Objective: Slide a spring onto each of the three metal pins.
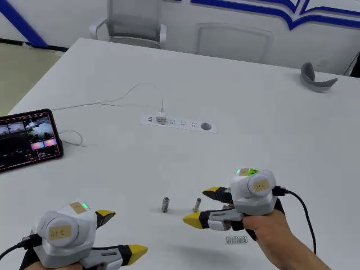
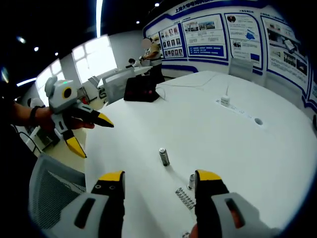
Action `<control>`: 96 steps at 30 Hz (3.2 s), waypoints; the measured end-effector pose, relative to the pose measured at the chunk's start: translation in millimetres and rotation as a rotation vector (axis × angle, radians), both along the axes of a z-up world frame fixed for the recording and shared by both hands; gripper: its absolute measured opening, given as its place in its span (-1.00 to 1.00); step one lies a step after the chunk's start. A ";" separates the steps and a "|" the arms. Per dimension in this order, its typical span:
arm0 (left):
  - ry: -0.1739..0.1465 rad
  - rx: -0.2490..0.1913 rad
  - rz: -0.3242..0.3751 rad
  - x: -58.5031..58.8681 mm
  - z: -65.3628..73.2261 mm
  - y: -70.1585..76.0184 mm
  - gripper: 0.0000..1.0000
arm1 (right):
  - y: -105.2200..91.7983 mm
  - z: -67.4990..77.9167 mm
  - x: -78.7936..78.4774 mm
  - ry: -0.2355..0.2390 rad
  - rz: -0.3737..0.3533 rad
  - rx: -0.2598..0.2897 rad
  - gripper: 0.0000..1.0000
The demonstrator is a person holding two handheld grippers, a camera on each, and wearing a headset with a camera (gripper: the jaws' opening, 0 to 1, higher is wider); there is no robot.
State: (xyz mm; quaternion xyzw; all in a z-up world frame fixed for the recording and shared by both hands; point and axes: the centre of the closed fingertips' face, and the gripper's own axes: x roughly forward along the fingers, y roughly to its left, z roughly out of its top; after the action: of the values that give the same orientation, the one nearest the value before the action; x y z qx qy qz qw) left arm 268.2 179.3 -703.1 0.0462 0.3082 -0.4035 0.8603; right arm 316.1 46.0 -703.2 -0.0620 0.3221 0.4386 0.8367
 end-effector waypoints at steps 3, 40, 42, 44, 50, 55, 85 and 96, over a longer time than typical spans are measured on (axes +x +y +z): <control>0.000 0.000 -0.003 0.3 -0.3 -2.7 0.36 | -5.1 0.7 -5.1 0.003 -0.021 0.013 0.20; 0.011 0.008 -0.010 1.2 -4.7 -15.7 0.38 | -87.6 -18.0 -67.2 0.048 -0.237 0.063 0.45; 0.010 0.008 -0.013 1.6 -4.5 -16.7 0.39 | -89.6 -18.8 -69.4 0.048 -0.249 0.065 0.47; 0.009 0.010 -0.018 1.5 -3.7 -18.4 0.39 | -90.6 -18.8 -71.4 0.050 -0.260 0.071 0.48; 0.009 0.010 -0.030 0.7 -3.7 -23.9 0.39 | -93.2 -20.0 -75.7 0.054 -0.273 0.077 0.50; 0.010 0.016 -0.048 -1.2 -4.6 -29.6 0.39 | -97.8 -20.7 -78.7 0.058 -0.285 0.078 0.51; 0.001 0.090 -0.277 -4.1 -18.7 -96.6 0.40 | -113.9 -21.6 -90.9 0.078 -0.302 0.083 0.54; -0.011 0.129 -0.385 -0.2 -26.5 -121.3 0.38 | -117.9 -23.8 -93.0 0.087 -0.314 0.090 0.55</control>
State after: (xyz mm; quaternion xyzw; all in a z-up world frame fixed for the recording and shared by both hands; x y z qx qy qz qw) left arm 268.0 58.0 -729.7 0.1616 0.3140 -0.5397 0.7643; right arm 223.1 -71.8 -727.1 0.0455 0.3439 0.3188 0.8821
